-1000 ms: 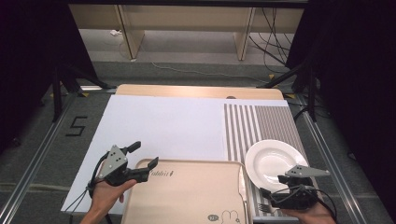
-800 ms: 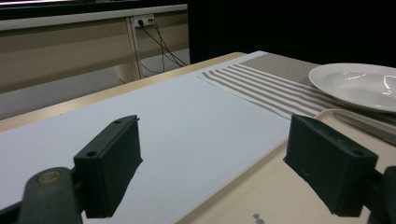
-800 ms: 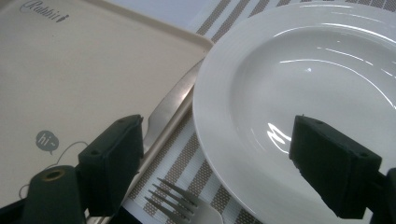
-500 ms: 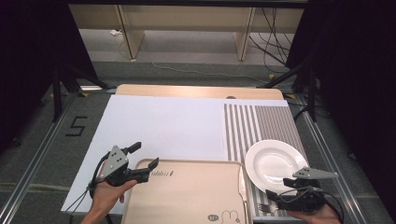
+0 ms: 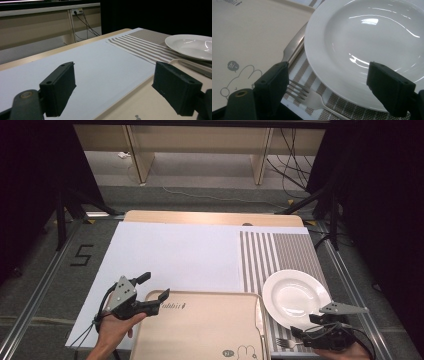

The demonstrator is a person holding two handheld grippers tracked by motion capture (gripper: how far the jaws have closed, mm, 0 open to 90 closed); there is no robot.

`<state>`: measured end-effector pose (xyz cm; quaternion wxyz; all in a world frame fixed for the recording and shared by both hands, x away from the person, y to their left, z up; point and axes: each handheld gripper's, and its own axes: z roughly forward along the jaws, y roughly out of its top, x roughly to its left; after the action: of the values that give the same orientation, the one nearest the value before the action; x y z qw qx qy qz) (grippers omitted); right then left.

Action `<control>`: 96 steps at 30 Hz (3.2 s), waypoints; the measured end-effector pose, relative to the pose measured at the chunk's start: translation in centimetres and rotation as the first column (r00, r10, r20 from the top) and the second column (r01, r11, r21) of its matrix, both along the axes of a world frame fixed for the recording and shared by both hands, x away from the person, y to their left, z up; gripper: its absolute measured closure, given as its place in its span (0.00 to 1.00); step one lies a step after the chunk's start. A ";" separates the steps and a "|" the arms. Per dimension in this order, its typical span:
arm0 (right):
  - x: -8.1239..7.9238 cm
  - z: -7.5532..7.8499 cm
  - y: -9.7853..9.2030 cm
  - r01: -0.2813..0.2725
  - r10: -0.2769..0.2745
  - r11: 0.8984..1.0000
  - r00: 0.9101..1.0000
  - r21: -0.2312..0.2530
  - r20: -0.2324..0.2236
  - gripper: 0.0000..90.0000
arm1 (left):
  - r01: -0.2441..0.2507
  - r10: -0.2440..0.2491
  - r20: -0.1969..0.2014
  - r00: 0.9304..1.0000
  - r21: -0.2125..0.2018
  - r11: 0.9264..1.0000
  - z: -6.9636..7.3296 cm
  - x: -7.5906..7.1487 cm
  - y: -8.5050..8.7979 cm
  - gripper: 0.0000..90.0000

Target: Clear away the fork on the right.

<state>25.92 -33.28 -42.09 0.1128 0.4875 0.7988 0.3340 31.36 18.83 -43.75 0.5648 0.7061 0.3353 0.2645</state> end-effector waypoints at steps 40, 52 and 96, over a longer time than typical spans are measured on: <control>-1.0 -0.6 -3.7 0.146 -0.168 0.978 0.974 -0.147 -0.152 0.21 | 0.001 -0.001 0.015 1.000 0.004 1.000 0.1 -0.3 0.2 0.19; -0.7 -1.4 -3.7 0.073 -0.104 0.984 0.977 -0.164 -0.188 0.22 | 0.000 0.000 0.016 1.000 0.005 1.000 0.1 -0.2 0.2 0.19; 0.1 -3.3 -1.1 -0.062 -0.021 0.960 0.957 -0.274 -0.291 0.41 | 0.016 -0.016 0.018 1.000 -0.001 1.000 0.1 -0.2 0.0 0.19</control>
<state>26.00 -34.40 -45.38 0.0587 0.5020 0.8509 0.1433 31.12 18.83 -43.62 0.5702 0.7062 0.3246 0.2662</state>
